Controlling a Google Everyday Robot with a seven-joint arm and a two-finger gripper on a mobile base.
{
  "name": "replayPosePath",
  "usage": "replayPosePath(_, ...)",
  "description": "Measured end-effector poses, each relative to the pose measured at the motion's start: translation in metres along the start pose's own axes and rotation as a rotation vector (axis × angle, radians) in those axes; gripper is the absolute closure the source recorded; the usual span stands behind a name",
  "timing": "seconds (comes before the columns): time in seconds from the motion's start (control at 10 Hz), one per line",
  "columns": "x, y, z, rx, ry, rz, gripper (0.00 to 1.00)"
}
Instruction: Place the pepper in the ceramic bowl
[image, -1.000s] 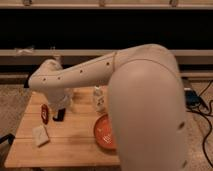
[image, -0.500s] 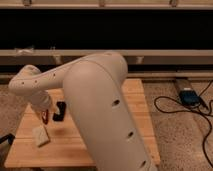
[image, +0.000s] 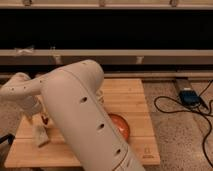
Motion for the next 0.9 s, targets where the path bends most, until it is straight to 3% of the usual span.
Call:
replayPosePath(0.2,-0.009,0.015,0.008,0.005,0.002,-0.036,0.35)
replayPosePath(0.9,-0.047,-0.003,0.009,-0.002,-0.008,-0.013,0.35)
